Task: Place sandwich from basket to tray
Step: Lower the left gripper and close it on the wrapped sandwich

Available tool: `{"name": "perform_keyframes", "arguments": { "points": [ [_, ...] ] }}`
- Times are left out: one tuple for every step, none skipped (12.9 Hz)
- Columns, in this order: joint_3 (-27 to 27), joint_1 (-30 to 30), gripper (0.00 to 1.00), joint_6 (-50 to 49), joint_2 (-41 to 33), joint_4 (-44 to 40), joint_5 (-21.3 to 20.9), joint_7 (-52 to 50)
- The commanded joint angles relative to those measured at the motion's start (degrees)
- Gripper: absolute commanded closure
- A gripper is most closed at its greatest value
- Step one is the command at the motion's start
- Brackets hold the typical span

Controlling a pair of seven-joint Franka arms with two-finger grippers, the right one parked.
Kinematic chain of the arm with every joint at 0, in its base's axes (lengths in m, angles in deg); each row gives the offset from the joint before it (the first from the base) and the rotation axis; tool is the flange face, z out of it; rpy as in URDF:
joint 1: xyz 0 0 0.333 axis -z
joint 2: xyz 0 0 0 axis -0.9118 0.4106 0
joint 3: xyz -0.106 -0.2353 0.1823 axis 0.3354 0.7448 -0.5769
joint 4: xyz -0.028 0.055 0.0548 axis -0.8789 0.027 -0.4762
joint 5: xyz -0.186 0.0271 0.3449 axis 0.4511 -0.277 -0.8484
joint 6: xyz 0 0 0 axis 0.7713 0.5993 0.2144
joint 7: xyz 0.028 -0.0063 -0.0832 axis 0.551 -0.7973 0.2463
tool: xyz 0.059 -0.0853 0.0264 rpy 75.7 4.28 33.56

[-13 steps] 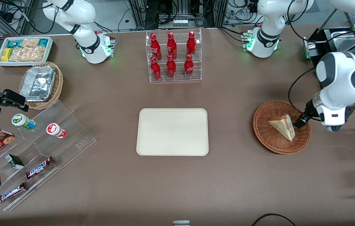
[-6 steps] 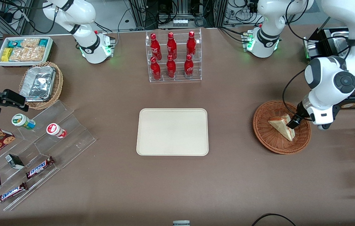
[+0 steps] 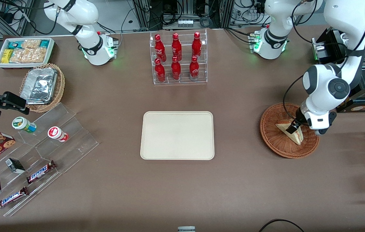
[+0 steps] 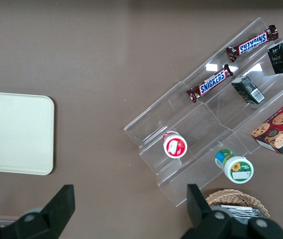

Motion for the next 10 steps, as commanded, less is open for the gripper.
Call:
{"name": "perform_keyframes", "arguments": {
  "points": [
    [-0.1, 0.2, 0.69, 1.2, 0.6, 0.1, -1.8, -1.2],
    [-0.1, 0.2, 0.95, 1.2, 0.5, 0.1, -2.3, -1.1],
    [-0.2, 0.1, 0.98, 1.0, 0.3, -0.1, -2.5, -1.1],
    [-0.2, 0.1, 1.0, 0.2, -0.8, -0.4, -2.5, -1.1],
    [-0.1, 0.3, 1.0, -2.5, -2.5, -1.0, -3.6, -1.1],
    [0.4, 0.6, 1.0, -7.6, -4.6, -2.9, -5.9, -1.0],
    [2.1, 0.7, 1.0, -13.9, -6.3, -6.2, -6.2, -0.9],
    [5.8, 0.6, 1.0, -21.4, -6.9, -11.0, -6.2, -1.1],
    [9.1, 0.7, 1.0, -27.5, -6.8, -16.0, -6.2, -1.6],
    [12.3, 0.7, 1.0, -31.1, -7.0, -19.4, -6.2, -2.0]
  ]
}}
